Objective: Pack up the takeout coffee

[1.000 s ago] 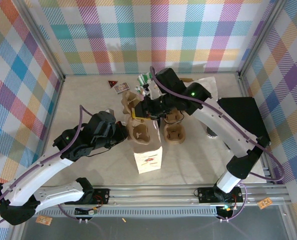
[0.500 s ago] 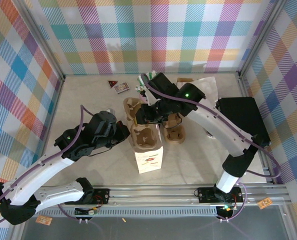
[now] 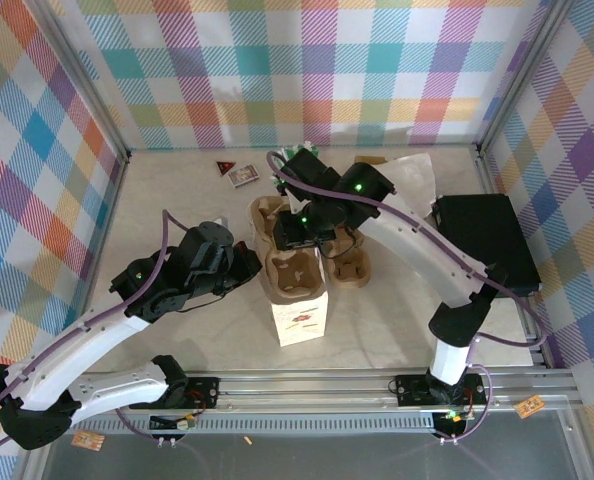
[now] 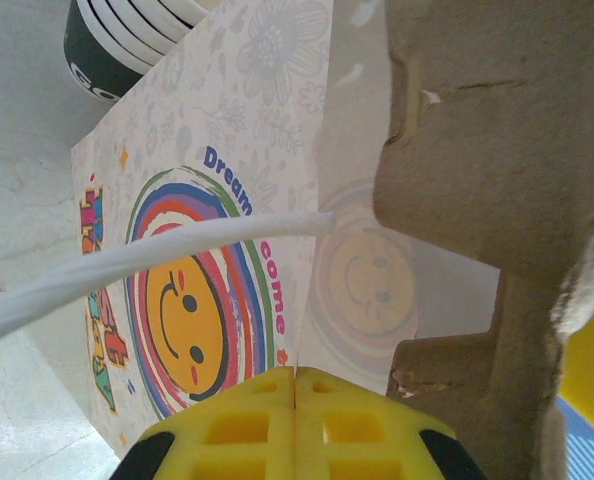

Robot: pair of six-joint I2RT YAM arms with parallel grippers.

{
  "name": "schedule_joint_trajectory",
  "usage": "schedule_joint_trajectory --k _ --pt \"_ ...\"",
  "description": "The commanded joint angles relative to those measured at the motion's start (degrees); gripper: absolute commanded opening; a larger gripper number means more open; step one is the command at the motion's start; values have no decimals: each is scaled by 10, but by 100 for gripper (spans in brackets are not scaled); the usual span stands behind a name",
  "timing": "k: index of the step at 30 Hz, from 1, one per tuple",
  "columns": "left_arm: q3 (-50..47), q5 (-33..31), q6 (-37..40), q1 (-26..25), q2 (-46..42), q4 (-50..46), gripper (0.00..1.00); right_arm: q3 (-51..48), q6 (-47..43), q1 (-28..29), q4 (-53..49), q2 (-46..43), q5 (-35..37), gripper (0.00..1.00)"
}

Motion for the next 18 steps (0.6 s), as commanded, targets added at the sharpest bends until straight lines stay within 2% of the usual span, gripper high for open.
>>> schedule_joint_trajectory --k 1,18 --pt "-12 4 -3 -5 1 14 0 28 -17 15 -42 13 42 21" --pt "-14 3 -3 -5 -6 18 0 39 -18 43 -58 39 126 21"
